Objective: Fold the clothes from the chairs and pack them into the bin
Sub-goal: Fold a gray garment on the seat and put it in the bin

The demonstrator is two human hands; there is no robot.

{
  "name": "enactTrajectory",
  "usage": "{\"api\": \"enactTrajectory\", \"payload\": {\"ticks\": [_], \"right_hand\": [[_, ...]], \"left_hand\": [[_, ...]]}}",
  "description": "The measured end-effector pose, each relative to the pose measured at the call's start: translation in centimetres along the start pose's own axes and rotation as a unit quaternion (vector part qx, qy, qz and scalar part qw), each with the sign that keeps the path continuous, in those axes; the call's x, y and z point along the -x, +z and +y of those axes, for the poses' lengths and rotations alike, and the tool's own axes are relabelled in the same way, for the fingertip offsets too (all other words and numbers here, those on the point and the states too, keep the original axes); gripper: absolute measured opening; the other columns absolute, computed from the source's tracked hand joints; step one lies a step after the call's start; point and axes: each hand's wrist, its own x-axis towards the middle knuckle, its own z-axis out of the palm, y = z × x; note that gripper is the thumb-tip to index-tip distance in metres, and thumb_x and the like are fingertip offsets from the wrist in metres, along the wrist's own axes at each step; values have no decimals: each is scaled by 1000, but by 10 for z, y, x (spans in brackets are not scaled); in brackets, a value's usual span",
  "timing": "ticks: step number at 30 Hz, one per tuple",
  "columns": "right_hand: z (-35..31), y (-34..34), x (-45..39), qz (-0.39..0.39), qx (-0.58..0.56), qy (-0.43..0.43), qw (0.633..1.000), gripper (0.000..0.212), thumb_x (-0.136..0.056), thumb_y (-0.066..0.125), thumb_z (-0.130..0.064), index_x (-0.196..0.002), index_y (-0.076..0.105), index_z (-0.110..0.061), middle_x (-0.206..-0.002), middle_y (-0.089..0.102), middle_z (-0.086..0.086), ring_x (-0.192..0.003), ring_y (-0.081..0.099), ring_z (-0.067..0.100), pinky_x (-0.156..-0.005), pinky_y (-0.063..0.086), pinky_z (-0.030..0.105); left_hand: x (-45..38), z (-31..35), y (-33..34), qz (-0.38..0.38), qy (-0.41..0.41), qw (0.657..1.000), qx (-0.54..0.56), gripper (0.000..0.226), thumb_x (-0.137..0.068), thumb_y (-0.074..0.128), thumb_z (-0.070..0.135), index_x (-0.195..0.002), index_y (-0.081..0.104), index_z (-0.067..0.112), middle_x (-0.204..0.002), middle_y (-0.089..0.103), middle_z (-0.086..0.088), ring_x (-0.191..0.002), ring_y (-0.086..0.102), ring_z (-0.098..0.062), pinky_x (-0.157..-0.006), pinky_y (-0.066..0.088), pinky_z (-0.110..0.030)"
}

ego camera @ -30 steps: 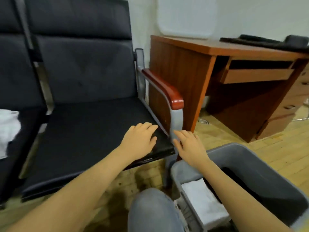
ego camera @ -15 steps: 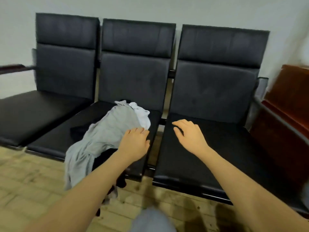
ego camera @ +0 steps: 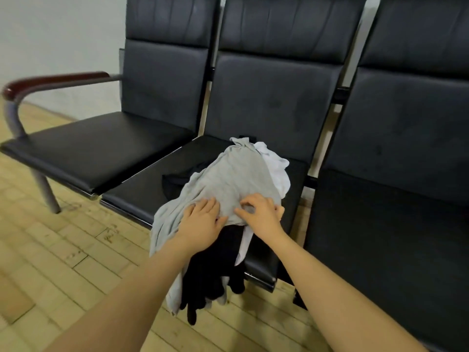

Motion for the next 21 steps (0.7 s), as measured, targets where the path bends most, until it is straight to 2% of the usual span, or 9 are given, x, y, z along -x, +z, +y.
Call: {"api": "enactTrajectory", "payload": {"ticks": [3,6,8,10,11,13,15,16,21], "right_hand": [[-6,9,3,54,-49,14,997,8,-88,62,-27,-83,66,-21,-96,56,-11,-102,48,13,-73,12,29],[-7,6,11,82,-42,-31,995,13,-89,58,-11,-77,59,-14,-85,53,-8,-92,48,14,-73,14,29],[-7,-5,15,110,-58,-50,991,12,-90,55,-8,-81,57,-15,-88,54,-8,-91,46,7,-77,16,28],[-7,-22,18,130,-102,-49,985,12,-94,50,-8,-93,59,-16,-89,51,-13,-91,38,-10,-86,21,26],[-7,-31,20,135,-124,-43,982,14,-96,48,-9,-99,59,-16,-87,49,-15,-92,33,-13,-89,24,26],[-4,-50,23,143,-148,-32,978,16,-99,44,-13,-103,58,-20,-86,52,-13,-98,33,1,-90,27,14],[2,-65,23,147,-139,-26,979,16,-99,43,-14,-99,58,-21,-90,59,-3,-100,38,22,-81,22,-1],[6,-72,21,148,-134,-23,980,15,-99,43,-14,-96,57,-21,-91,60,1,-100,39,26,-78,20,-3],[25,-93,30,144,-151,10,978,17,-100,43,-17,-89,53,-23,-96,61,-1,-99,34,19,-74,24,21]], "left_hand": [[0,-2,2,7,1,1000,7,58,-100,27,46,-150,20,17,-158,13,2,-145,8,-16,-115,4,-35],[1,-4,-1,28,6,999,43,55,-99,29,49,-148,28,22,-157,18,8,-145,8,-14,-114,2,-33],[4,-5,-4,68,9,994,84,61,-94,22,59,-143,37,26,-154,25,11,-145,8,-13,-112,2,-32],[8,-4,-9,125,5,986,111,73,-84,12,65,-140,41,27,-151,29,11,-144,12,-12,-111,4,-30],[8,-4,-11,145,-5,982,121,67,-88,18,63,-140,41,27,-151,31,10,-143,14,-12,-110,5,-30],[7,-3,-16,156,-22,977,144,47,-98,33,47,-140,42,26,-151,33,7,-142,19,-11,-111,8,-30],[6,-2,-20,150,-20,977,152,42,-100,37,39,-139,43,25,-147,38,7,-139,26,-10,-109,12,-30],[4,-2,-21,145,-12,978,150,42,-99,38,40,-138,44,26,-144,43,8,-137,31,-10,-108,15,-31],[8,7,-16,119,40,974,186,39,-94,41,52,-122,59,31,-117,60,13,-116,49,-10,-103,25,-34]]}}
